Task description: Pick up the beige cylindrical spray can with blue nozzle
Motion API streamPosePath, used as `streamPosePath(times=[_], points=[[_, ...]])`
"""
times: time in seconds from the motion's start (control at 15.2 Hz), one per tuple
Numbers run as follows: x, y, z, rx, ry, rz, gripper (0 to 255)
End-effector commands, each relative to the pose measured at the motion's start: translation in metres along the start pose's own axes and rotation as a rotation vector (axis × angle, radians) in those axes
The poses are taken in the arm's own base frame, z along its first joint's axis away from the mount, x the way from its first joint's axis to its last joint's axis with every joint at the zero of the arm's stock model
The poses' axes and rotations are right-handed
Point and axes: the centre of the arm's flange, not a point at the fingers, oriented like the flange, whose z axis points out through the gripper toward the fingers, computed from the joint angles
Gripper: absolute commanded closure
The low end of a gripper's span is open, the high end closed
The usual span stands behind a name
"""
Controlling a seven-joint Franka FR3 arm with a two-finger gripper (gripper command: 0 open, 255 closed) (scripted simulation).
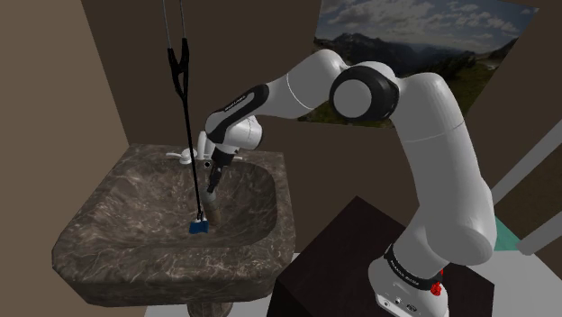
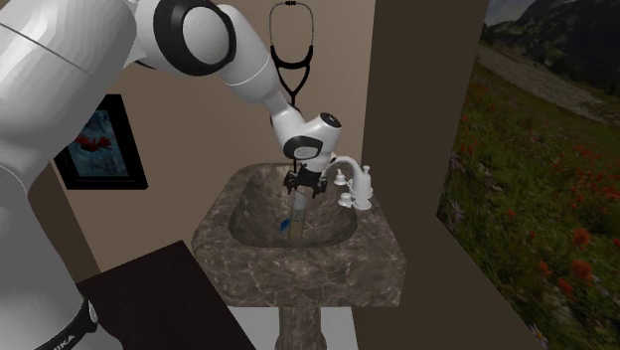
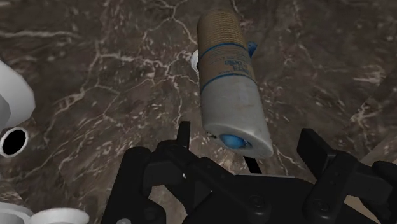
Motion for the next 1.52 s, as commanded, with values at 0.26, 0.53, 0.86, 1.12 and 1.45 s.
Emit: streamPosePath(times=[0.26, 0.53, 0.86, 1.12, 1.45], points=[[-0.005, 0.004, 0.014, 0.0, 0.0, 0.0, 255], [-0.005, 0.005, 0.014, 0.0, 0.0, 0.0, 255], [-0.003, 0.002, 0.008, 0.0, 0.0, 0.0, 255], [0.005, -0.003, -0.011, 0.0, 0.0, 0.0, 255], [0.014, -0.01, -0.034, 0.0, 0.0, 0.0, 255]])
